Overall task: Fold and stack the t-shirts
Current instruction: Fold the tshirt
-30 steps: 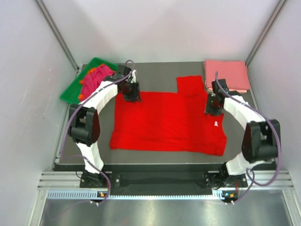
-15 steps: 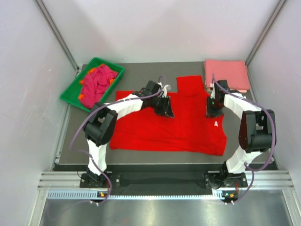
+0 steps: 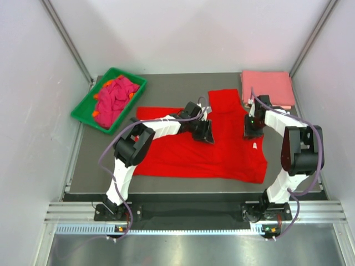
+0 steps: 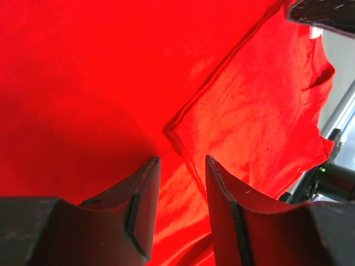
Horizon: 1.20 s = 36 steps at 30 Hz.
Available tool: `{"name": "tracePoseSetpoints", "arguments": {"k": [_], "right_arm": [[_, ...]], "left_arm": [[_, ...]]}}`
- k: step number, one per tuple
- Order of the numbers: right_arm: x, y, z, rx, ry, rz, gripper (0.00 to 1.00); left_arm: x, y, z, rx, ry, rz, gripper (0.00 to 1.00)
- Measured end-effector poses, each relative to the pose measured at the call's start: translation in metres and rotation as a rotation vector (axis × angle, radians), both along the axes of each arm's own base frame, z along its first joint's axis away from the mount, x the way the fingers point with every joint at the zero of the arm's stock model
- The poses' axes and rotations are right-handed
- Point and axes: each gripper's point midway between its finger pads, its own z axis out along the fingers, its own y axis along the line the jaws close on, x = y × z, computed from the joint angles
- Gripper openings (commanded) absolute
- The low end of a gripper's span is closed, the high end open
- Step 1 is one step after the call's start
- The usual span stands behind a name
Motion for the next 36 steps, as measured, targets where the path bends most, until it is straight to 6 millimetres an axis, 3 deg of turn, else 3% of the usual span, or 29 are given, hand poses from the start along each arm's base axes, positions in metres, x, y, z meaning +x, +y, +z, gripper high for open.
{"name": "tracePoseSetpoints", "arguments": {"k": [8,14,15,16,21,30,36], "right_arm": [[0.001,0.001,-0.009,0.012,0.012,0.002,0.27],[0.002,0.001,-0.011,0.008,0.003,0.008,0.11],[0.002,0.0,-0.011,0.007,0.002,0.008,0.04],[0.003,0.0,-0.011,0.006,0.0,0.01,0.0],[0.003,0.0,-0.009,0.006,-0.004,0.007,0.0],[0.008,0.0,0.017,0.004,-0.089,0.001,0.0],[0.014,-0.004,0.023,-0.011,-0.126,-0.014,0.0]], "left_arm": [[0.011,-0.01,0.002,-0.01,-0.026,0.006,0.44],[0.014,-0.017,-0.002,-0.023,-0.024,-0.001,0.41],[0.014,-0.018,-0.002,-0.026,-0.023,-0.003,0.4],[0.014,-0.02,-0.002,-0.027,-0.022,-0.004,0.36],[0.012,-0.025,-0.005,-0.029,-0.013,-0.009,0.0],[0.021,-0.034,0.008,-0.053,-0.034,-0.005,0.0],[0.035,-0.042,0.026,-0.072,-0.082,0.015,0.0]]}}
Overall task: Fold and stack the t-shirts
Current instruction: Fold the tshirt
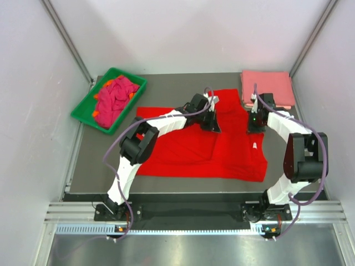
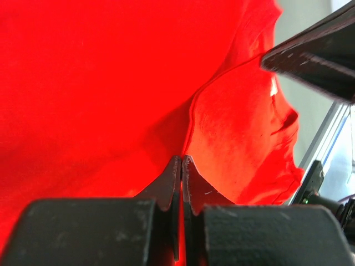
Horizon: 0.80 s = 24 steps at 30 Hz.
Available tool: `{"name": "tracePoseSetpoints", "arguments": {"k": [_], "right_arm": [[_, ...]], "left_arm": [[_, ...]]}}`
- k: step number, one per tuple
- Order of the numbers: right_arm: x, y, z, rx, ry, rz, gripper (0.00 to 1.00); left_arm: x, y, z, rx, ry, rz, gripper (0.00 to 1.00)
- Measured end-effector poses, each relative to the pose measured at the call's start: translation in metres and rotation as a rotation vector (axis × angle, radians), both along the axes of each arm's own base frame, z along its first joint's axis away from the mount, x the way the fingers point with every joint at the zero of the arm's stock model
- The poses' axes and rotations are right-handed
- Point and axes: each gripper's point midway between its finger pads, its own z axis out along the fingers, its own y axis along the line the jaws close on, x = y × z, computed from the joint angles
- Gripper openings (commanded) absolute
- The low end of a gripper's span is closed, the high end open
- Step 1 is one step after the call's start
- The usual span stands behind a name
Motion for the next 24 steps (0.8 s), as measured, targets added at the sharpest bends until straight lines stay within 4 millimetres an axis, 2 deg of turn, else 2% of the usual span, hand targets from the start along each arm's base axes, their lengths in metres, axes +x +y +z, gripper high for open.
{"name": "tracePoseSetpoints", "arguments": {"k": [5,14,23,24], "right_arm": [[0.008,-0.005,0.003,-0.017,-0.034,-0.039,0.0],[0.025,-0.022,0.022,-0.087,-0.133,-0.133,0.0],[0.029,-0.031,0.024,-0.128,-0.154,-0.158,0.0],[0.03,-0.031,0.024,-0.129,-0.154,-0.155,0.0]], "left_arm": [[0.013,-0.007,0.011,-0.015,-0.04,0.018,0.0],[0.023,-0.01,-0.013,0.015,-0.034,0.039,0.0],[0.033,-0.013,-0.016,0.024,-0.054,0.062,0.0],[0.034,-0.013,-0.015,0.026,-0.057,0.065,0.02]]}}
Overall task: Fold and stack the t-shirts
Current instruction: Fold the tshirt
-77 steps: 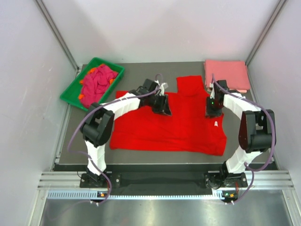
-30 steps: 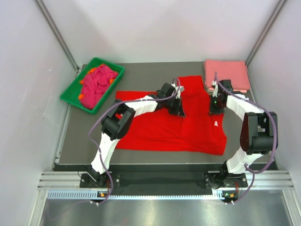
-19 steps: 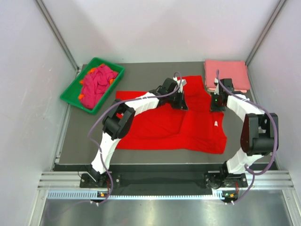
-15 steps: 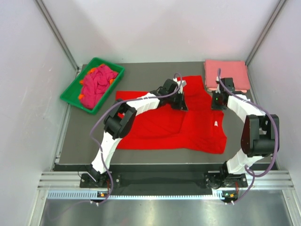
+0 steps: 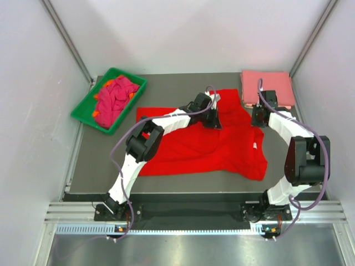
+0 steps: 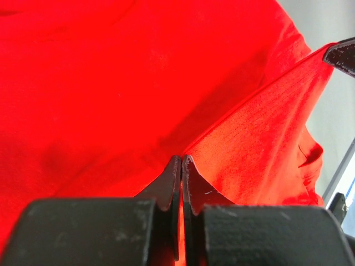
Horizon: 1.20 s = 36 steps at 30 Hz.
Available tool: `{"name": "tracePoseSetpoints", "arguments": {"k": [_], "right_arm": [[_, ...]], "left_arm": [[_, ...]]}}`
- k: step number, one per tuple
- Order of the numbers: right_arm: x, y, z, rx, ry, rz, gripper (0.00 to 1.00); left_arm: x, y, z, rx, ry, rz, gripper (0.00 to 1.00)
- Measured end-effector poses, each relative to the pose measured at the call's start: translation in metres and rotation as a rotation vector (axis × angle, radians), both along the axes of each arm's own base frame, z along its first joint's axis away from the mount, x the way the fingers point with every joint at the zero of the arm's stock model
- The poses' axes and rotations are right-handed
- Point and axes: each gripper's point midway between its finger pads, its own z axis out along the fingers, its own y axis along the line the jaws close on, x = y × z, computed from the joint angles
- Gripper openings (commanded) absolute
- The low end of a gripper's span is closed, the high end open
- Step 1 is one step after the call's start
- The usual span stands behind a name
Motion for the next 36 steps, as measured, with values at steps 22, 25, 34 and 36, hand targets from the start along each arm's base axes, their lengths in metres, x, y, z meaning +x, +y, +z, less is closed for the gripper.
{"name": "tracePoseSetpoints", "arguments": {"k": [22,25,34,36], "right_arm": [[0.008,0.018,-0.01,0.046,0.023,0.069,0.0],[0.008,0.019,-0.01,0.048,0.024,0.076,0.0],[0.008,0.02,-0.01,0.051,0.025,0.081,0.0],[0.008,0.02,-0.01,0.051,0.024,0.081,0.0]], "left_arm": [[-0.061,0.318,0.046,0.576,0.112,0.319,0.4],[-0.084,0.327,0.013,0.655,0.209,0.246,0.4],[-0.108,0.357,-0.004,0.835,0.26,0.204,0.52],[-0.111,0.364,-0.004,0.861,0.261,0.216,0.53]]}}
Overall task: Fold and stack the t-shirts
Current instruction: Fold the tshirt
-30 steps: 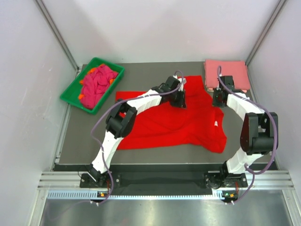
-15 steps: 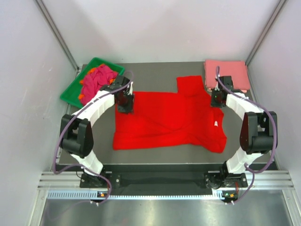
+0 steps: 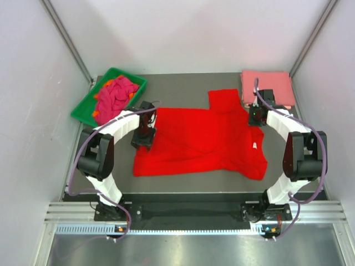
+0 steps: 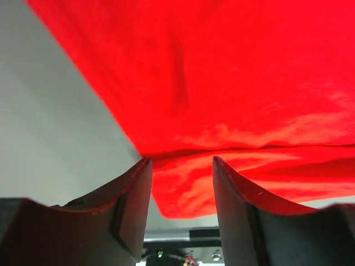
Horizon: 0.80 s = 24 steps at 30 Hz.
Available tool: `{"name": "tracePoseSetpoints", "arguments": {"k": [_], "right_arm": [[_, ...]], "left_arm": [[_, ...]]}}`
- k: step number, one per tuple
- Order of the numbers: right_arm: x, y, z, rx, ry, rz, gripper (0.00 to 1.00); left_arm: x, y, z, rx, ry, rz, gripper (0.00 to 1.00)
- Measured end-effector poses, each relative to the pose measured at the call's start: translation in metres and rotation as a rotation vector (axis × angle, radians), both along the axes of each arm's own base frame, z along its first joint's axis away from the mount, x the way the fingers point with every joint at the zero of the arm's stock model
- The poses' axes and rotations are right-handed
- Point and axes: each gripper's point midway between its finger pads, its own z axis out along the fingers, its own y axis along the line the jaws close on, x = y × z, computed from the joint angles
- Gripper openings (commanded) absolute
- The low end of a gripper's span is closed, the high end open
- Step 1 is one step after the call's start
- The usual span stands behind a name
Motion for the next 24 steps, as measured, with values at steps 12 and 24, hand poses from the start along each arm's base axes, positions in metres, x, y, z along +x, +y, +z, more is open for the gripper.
{"name": "tracePoseSetpoints", "arguments": {"k": [12,24], "right_arm": [[0.0,0.006,0.0,0.028,0.001,0.018,0.0],[0.0,0.007,0.004,0.031,-0.01,0.021,0.0]], "left_arm": [[-0.016,0.028,-0.007,0.114,0.044,0.049,0.5],[-0.027,0.027,-0.017,0.1,0.085,0.046,0.44]]}}
